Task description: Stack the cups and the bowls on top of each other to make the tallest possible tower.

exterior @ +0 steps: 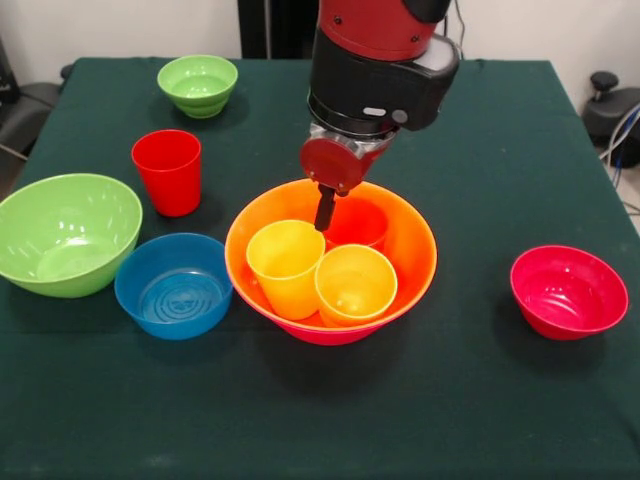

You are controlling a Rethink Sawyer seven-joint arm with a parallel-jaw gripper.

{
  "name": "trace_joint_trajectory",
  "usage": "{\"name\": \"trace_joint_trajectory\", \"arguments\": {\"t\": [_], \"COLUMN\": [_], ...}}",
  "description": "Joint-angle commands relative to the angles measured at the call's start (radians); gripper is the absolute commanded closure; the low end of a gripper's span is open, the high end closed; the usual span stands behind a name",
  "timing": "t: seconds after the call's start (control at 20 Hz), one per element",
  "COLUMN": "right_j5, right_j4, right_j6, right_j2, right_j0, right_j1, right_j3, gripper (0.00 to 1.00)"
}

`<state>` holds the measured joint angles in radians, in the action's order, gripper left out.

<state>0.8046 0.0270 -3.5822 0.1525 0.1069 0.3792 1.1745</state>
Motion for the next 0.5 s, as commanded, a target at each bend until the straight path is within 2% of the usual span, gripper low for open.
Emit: {"name": "trace_joint_trajectory", "arguments": {"t": [0.05,0.35,0.5], "right_j5": [0.01,0.072,0.05], "right_j4": [0.048,0.059,0.076], "right_j6": [0.158,0.229,0.32], "right_j2": [-0.083,-0.067,-0.077], "right_j0": [-0.033,-0.004,0.064], "right_j1": [-0.036,0.055,0.093], "right_j3": [-0.019,0.023,0.069], "gripper": [0.0,0.0,0.0]}}
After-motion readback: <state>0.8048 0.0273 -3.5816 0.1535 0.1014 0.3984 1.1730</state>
